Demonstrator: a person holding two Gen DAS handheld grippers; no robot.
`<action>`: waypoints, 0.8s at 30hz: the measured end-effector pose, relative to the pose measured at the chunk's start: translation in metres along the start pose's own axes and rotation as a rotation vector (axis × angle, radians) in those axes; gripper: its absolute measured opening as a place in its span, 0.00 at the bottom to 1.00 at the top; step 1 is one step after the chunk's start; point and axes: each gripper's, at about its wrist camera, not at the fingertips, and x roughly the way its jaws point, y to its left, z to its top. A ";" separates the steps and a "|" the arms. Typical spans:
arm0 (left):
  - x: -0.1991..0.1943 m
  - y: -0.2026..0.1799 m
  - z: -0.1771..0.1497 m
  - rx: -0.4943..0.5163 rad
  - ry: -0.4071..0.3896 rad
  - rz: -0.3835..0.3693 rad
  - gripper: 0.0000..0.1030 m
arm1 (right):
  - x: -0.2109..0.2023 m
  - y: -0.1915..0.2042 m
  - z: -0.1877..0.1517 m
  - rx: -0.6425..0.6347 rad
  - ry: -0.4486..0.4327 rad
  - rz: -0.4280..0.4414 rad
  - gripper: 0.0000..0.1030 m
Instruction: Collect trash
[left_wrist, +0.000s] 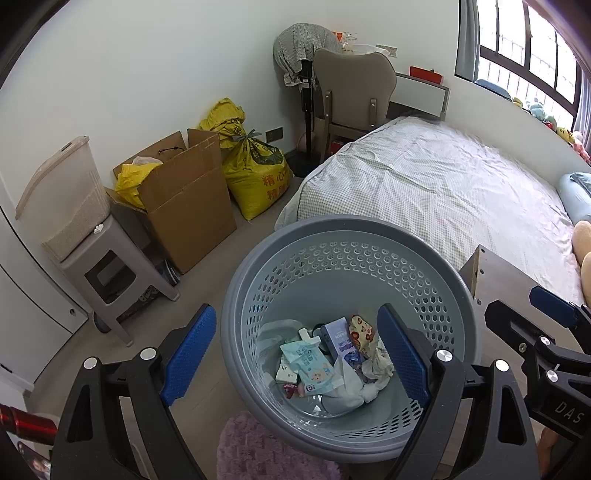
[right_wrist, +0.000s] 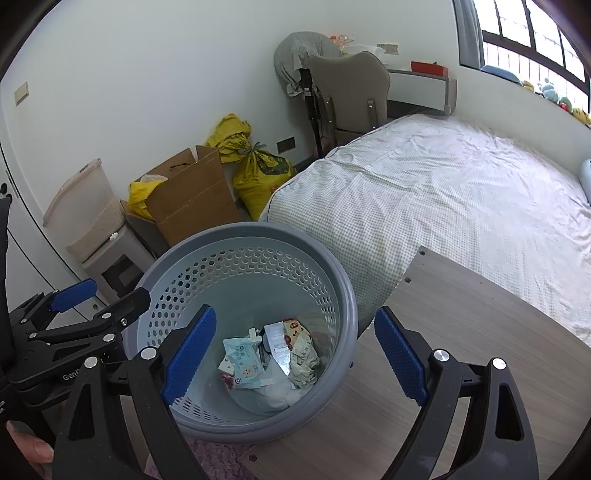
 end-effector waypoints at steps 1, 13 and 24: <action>0.000 0.001 0.000 -0.004 0.000 0.000 0.82 | 0.000 0.000 0.000 -0.003 -0.001 -0.004 0.83; 0.000 0.002 0.000 -0.008 -0.011 0.027 0.82 | 0.001 0.005 -0.002 -0.036 -0.009 -0.036 0.84; 0.002 0.000 -0.001 0.001 -0.006 0.033 0.82 | 0.001 0.007 -0.003 -0.049 -0.013 -0.048 0.84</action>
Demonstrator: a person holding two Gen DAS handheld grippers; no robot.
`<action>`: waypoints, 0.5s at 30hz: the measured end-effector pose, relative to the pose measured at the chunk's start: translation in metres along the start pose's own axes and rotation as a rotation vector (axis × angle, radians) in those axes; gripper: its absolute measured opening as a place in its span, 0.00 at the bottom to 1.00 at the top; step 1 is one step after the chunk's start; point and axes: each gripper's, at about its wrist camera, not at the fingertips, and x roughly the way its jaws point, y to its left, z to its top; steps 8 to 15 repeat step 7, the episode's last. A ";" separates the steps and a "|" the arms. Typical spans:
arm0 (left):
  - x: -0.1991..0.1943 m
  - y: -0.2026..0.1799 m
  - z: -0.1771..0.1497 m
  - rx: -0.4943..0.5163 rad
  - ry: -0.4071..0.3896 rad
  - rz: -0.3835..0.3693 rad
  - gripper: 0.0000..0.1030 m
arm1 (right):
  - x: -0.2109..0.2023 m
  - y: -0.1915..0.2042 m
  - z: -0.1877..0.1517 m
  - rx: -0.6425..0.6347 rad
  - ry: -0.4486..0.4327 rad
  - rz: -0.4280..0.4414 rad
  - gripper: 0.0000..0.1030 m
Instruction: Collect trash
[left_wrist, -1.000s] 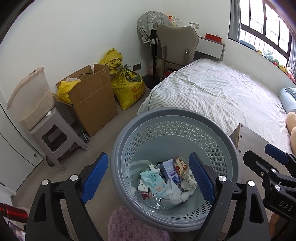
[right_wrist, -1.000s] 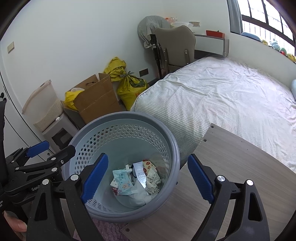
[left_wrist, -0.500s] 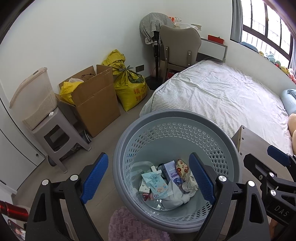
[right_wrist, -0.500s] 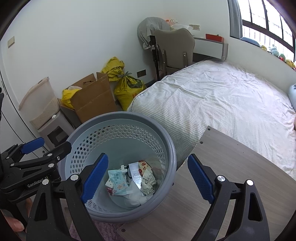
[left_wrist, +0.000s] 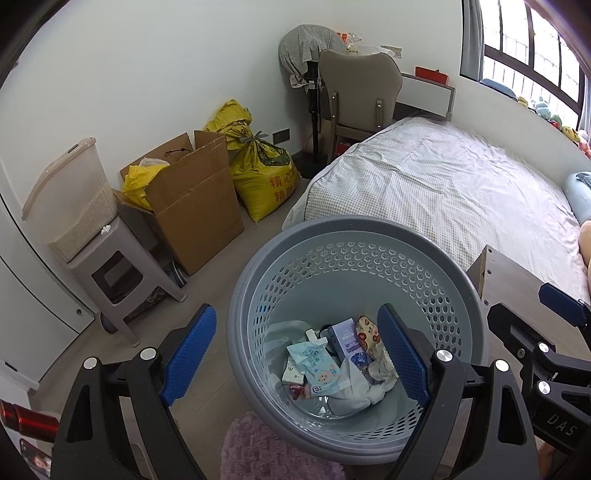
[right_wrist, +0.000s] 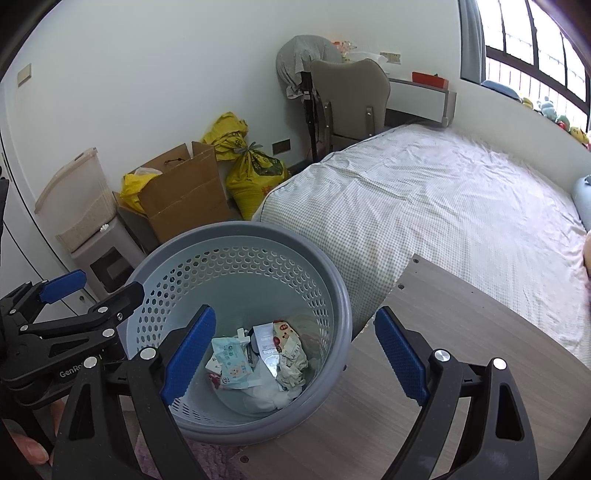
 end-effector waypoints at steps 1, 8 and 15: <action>0.000 0.000 0.000 -0.002 0.000 0.002 0.82 | 0.000 0.000 0.000 0.000 0.000 0.001 0.84; 0.000 0.002 0.000 -0.004 -0.002 0.008 0.82 | 0.000 0.001 0.000 0.000 -0.002 0.000 0.84; 0.000 0.002 0.000 -0.004 -0.002 0.008 0.82 | 0.000 0.001 0.000 0.000 -0.002 0.000 0.84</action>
